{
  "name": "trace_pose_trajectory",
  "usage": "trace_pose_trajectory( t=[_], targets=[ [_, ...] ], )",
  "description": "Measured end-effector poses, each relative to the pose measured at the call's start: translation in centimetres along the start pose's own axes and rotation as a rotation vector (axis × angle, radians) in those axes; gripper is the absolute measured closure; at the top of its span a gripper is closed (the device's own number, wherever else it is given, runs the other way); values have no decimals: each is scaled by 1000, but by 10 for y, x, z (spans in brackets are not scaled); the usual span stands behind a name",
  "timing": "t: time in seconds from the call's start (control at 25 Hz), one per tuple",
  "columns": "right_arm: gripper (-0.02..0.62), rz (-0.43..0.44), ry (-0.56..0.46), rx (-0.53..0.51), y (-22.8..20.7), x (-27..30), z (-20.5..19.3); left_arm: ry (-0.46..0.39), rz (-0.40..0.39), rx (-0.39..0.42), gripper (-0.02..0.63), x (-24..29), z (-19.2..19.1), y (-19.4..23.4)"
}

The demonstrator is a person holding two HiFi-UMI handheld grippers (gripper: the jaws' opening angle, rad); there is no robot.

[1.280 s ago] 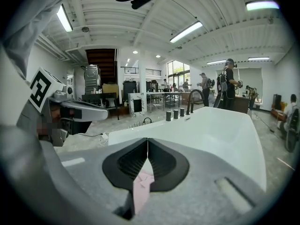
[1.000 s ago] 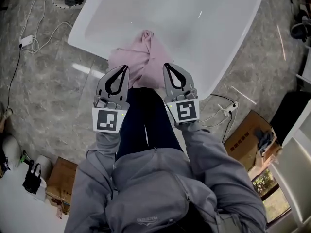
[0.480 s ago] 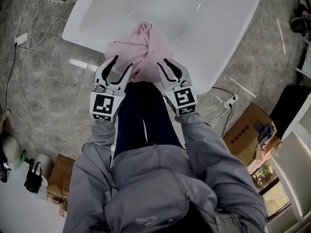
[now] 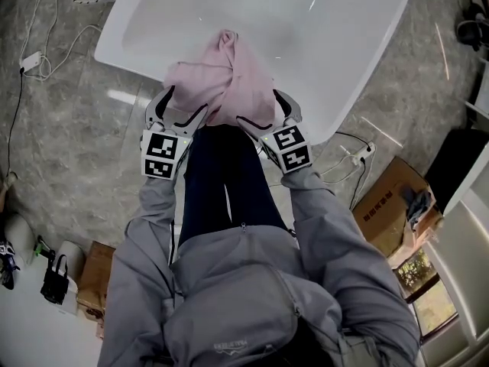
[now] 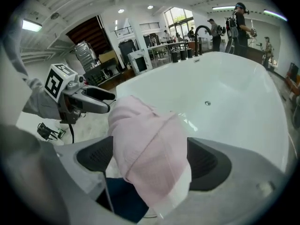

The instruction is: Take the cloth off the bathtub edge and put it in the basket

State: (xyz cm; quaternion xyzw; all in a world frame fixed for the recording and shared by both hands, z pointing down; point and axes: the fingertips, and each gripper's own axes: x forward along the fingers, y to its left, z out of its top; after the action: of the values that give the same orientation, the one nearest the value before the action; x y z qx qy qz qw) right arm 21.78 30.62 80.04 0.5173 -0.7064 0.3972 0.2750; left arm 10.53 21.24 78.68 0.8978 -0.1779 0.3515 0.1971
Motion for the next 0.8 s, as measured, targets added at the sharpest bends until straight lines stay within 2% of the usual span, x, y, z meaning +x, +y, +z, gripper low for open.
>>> trace_pose_trajectory(
  t=[0.2, 0.36, 0.56, 0.72, 0.8],
  targets=[
    [92, 9, 154, -9, -7, 8, -28, 149, 50, 32, 216, 9, -24, 10],
    [91, 28, 209, -11, -9, 20, -38, 220, 53, 69, 209, 20, -32, 11],
    [91, 83, 254, -37, 3, 37, -40, 246, 67, 84, 209, 28, -33, 6],
    [92, 87, 227, -66, 13, 45, -38, 253, 76, 128, 209, 32, -37, -7],
    [163, 75, 205, -92, 15, 44, -33, 260, 87, 125, 209, 33, -38, -10]
  ],
)
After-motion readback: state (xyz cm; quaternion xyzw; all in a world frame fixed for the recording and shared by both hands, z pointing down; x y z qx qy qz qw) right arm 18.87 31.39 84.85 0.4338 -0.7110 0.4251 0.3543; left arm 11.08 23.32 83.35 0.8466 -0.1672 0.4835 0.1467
